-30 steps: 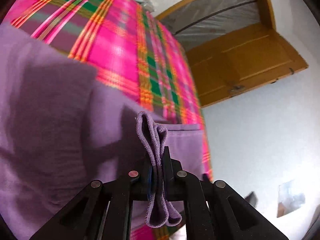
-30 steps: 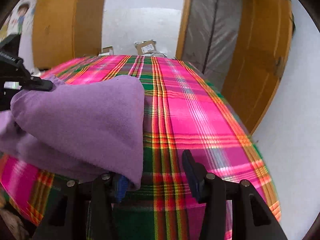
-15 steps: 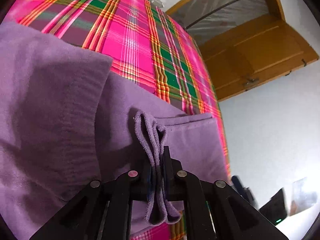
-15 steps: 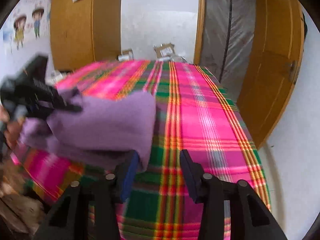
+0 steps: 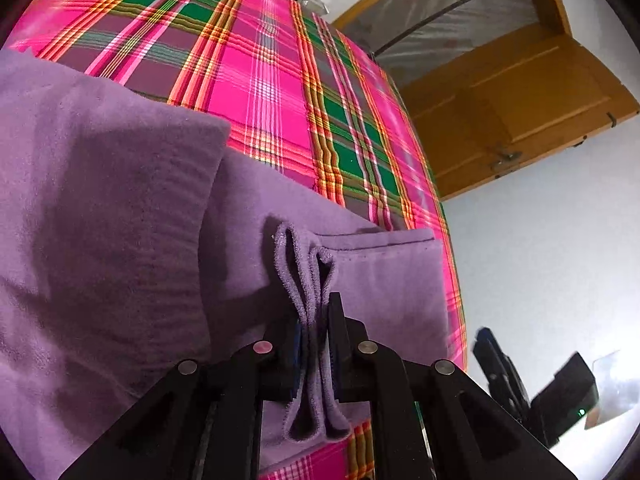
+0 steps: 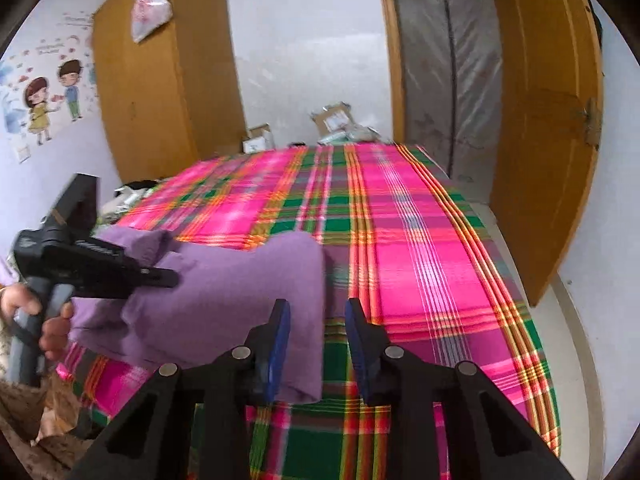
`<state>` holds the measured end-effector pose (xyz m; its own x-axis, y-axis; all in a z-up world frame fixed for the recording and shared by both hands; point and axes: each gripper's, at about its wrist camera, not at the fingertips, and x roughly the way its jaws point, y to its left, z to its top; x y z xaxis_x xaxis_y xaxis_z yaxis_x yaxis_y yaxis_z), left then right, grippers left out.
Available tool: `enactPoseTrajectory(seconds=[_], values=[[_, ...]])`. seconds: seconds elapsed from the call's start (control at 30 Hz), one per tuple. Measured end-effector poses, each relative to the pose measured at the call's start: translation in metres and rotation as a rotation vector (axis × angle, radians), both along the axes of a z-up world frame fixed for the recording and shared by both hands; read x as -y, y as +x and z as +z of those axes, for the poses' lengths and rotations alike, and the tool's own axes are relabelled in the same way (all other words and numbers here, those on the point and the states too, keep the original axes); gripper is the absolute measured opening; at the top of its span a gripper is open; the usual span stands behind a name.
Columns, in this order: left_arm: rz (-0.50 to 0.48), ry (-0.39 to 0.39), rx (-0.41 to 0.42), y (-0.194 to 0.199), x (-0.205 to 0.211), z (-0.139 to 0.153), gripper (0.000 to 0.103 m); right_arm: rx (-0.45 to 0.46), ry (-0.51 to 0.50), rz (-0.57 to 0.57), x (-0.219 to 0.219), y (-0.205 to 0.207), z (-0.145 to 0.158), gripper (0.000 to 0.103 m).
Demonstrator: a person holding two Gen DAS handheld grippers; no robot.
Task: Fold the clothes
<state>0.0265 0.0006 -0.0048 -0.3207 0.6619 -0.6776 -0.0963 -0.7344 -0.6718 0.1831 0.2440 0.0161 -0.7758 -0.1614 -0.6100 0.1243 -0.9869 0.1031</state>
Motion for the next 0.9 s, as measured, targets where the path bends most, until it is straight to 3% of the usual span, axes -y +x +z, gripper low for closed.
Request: enactPoseTrajectory(seconds=[0.1, 0.23, 0.43, 0.63, 0.77, 0.9], values=[[0.008, 0.005, 0.004, 0.002, 0.005, 0.001, 0.011, 0.061, 0.037, 0.011, 0.006, -0.011, -0.021, 0.023], [0.025, -0.001, 0.0, 0.001, 0.01, 0.003, 0.011, 0.12, 0.079, 0.014, 0.011, -0.02, -0.041, 0.023], [0.066, 0.007, -0.053, 0.002, 0.022, 0.02, 0.011, 0.082, 0.062, 0.033, 0.011, -0.021, -0.022, 0.022], [0.003, -0.008, -0.128, 0.005, 0.006, 0.037, 0.011, 0.02, 0.021, 0.075, 0.012, -0.043, 0.002, 0.013], [-0.065, -0.047, -0.136, 0.004, -0.017, 0.033, 0.011, 0.041, 0.067, 0.111, 0.026, -0.069, -0.001, 0.011], [-0.087, -0.065, -0.09, -0.005, -0.028, 0.017, 0.011, 0.104, 0.118, 0.075, 0.028, -0.091, -0.016, 0.011]])
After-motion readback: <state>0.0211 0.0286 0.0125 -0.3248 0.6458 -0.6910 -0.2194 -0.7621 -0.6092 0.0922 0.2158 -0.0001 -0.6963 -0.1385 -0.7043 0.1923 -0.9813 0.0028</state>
